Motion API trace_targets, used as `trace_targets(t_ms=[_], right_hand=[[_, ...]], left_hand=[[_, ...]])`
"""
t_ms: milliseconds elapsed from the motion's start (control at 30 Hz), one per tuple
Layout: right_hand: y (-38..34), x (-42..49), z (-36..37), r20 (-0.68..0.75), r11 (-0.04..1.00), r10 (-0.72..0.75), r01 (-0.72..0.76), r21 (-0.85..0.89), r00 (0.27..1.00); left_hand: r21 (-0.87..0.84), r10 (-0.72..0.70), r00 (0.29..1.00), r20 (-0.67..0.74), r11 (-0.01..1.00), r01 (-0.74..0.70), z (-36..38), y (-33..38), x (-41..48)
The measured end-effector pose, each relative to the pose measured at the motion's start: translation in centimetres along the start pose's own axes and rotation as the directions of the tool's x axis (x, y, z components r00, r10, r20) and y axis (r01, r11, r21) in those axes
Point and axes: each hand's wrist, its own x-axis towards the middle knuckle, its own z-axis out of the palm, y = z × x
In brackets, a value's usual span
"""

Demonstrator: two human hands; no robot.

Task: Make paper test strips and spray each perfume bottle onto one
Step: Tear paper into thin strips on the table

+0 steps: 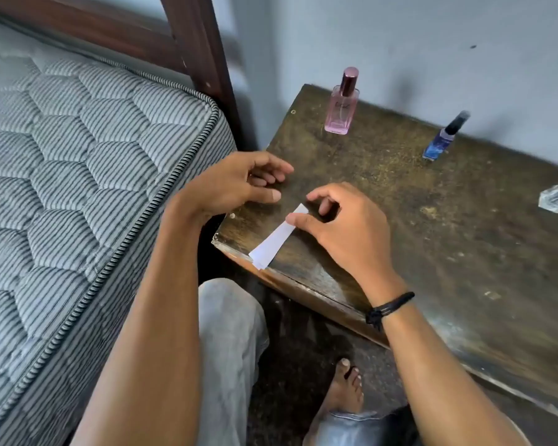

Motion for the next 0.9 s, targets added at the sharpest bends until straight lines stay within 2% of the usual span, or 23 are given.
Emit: trace_targets(t_ms=[100,300,567,900], right_hand=[[-0.2,-0.3,0.2,-0.026,0.994,-0.028,0.025,-0.105,0.999],[0.0,-0.3,0.4,-0.012,0.987,-0.055,0.053,-0.152,0.998],[0.2,-0.2,0.5,-0.03,0.987,-0.076,0.071,-0.141,0.997],[0.7,-0.2,0.6,-0.037,0.992,-0.106,0.103,-0.072,0.994]], left_hand=[[0.066,-0.008,0.995,0.102,0.998,0.001,-0.4,0.2,-0.7],[0.196,-0.033,0.975,0.218,0.98,-0.01,0.2,0.9,0.3],[0.422,-0.027,0.966,0.257,0.903,-0.086,0.8,0.9,1.2],[0.437,-0.018,0.962,0.273,0.893,-0.107,0.9,0.9,1.3]])
